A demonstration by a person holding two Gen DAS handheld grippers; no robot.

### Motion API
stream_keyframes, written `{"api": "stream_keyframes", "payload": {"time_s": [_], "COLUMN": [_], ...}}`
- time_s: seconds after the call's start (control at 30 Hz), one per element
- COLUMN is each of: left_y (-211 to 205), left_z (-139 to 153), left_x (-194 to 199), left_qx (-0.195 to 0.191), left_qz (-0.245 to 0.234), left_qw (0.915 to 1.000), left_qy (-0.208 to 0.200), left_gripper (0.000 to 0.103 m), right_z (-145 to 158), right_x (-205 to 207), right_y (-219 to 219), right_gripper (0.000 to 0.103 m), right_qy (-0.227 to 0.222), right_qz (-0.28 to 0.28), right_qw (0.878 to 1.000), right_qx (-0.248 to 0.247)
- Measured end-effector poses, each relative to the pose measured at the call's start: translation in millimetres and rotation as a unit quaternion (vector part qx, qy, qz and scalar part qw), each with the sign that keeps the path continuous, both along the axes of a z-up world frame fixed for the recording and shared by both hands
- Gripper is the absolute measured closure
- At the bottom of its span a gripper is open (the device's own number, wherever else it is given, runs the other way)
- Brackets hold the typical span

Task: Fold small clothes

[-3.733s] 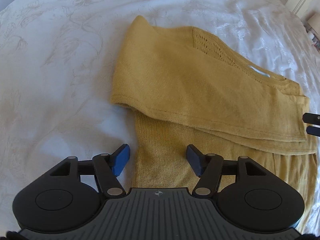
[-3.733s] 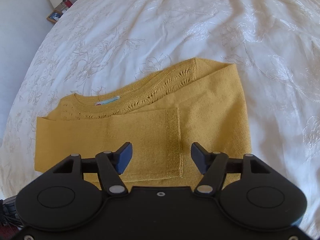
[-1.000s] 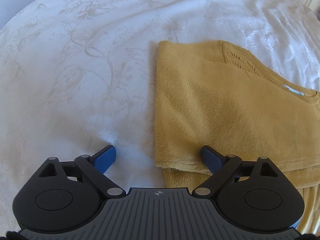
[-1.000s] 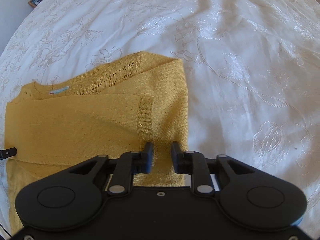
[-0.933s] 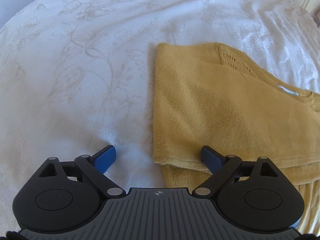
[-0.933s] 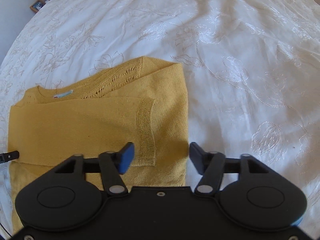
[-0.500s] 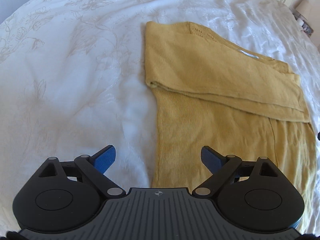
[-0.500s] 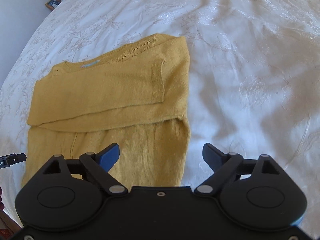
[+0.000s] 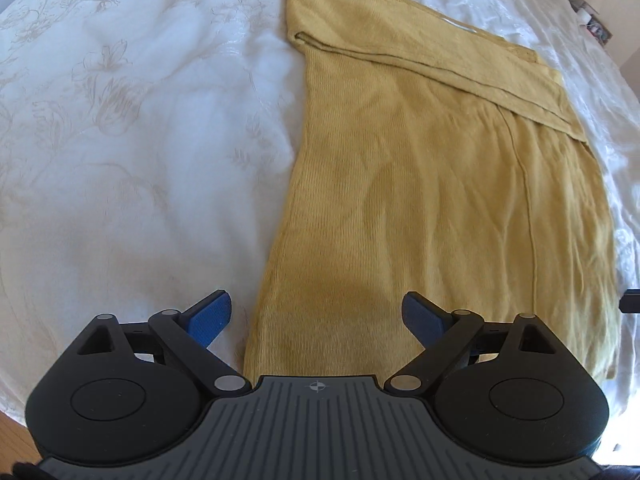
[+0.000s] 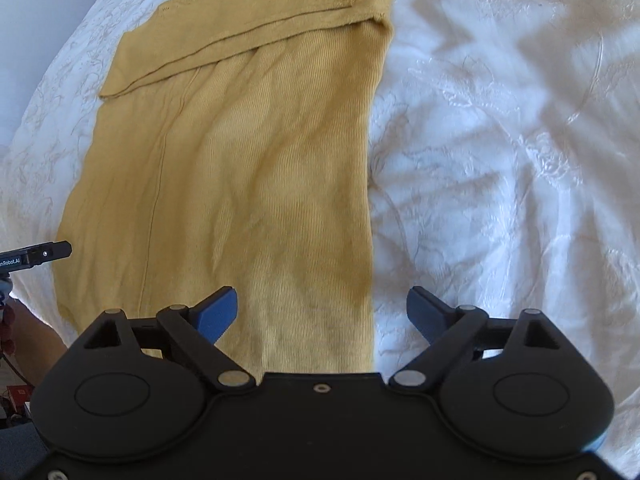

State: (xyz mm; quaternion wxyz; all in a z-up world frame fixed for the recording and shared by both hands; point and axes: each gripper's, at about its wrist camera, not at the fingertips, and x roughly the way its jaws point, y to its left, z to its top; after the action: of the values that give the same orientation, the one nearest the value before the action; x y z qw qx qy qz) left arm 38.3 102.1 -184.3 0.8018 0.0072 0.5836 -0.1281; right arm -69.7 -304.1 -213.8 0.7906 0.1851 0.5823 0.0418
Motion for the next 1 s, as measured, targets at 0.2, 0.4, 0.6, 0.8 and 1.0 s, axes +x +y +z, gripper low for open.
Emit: {"api": "stream_keyframes", "payload": {"time_s": [0.2, 0.4, 0.6, 0.8, 1.0], "left_y": [-5, -8, -11, -20, -20], "left_z": [-9, -27, -41, -44, -37], "left_x": [-22, -22, -14, -12, -13], "left_qx": [0.01, 0.017, 0.007, 0.025, 0.021], "left_qz": [-0.031, -0.033, -0.027, -0.025, -0.021], "left_qw": [0.9994, 0.9991, 0.9989, 0.9986, 0.999], "left_qy": [0.014, 0.022, 0.037, 0.04, 0.034], "left_gripper": [0.01, 0.009, 0.001, 0.0, 0.015], "right_z": [-10, -25, -38, -38, -34], "right_x": [-15, -12, -5, -15, -21], "right_y": [12, 23, 33, 27, 32], "right_gripper": [0.009, 0.002, 0.0, 0.0, 0.006], "right_qy": [0.019, 0.026, 0.028, 0.008, 0.002], "right_qz": [0.025, 0.036, 0.05, 0.041, 0.045], "right_qw": [0.999, 0.999, 0.998, 0.999, 0.999], "right_qx": [0.019, 0.027, 0.023, 0.028, 0.019]}}
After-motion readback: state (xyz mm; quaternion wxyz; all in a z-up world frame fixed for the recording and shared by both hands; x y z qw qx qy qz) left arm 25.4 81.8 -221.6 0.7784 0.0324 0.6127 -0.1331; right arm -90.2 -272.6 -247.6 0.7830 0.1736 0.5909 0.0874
